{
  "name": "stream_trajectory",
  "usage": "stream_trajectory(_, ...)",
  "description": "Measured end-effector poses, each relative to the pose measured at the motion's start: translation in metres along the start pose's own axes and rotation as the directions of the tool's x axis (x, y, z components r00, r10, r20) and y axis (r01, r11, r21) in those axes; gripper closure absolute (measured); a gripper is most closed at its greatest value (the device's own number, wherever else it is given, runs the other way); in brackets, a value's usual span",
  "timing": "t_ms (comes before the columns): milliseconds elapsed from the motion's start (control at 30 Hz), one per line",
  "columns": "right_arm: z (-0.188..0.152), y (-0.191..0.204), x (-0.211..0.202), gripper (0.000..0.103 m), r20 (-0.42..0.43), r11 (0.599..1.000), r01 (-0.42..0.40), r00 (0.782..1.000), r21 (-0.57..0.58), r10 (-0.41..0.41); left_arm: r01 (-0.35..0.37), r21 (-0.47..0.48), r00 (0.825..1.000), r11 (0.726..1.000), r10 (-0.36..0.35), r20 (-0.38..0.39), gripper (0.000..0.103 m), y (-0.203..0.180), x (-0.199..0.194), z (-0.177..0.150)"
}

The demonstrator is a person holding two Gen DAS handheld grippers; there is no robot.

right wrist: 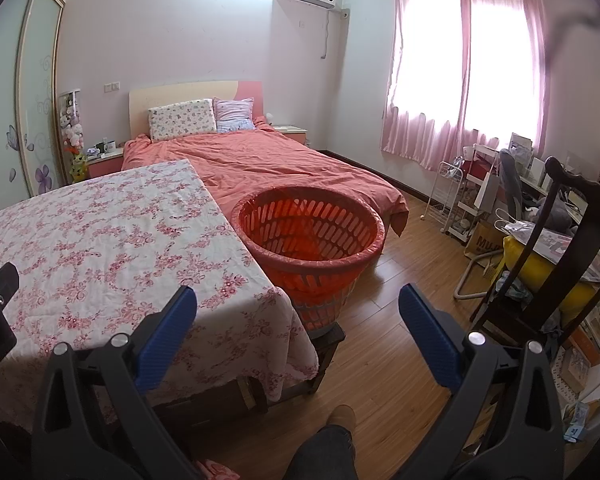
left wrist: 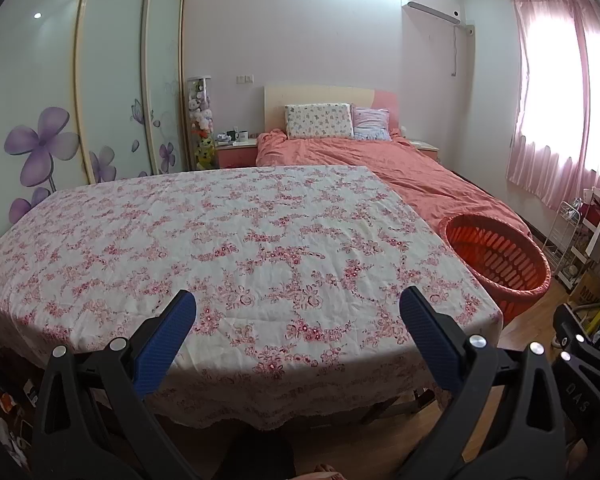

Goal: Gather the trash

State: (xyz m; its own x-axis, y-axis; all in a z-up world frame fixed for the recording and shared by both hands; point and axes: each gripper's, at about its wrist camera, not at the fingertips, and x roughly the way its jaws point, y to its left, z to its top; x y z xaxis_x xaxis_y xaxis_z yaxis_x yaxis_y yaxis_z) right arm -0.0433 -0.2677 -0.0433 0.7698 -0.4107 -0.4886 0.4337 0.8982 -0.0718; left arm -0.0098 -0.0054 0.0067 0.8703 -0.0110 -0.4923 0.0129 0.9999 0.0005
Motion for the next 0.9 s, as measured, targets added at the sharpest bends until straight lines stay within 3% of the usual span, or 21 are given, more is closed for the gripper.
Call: stream_trajectory(900,0.0046,0.0002,-0.0029,0.004,0.008,1.000,0.002,1.000,0.001,-0.002,0.002,-0.003,1.000,1.000,-0.002,-0.003,0.003,0.0005,0.0010,-0.0004)
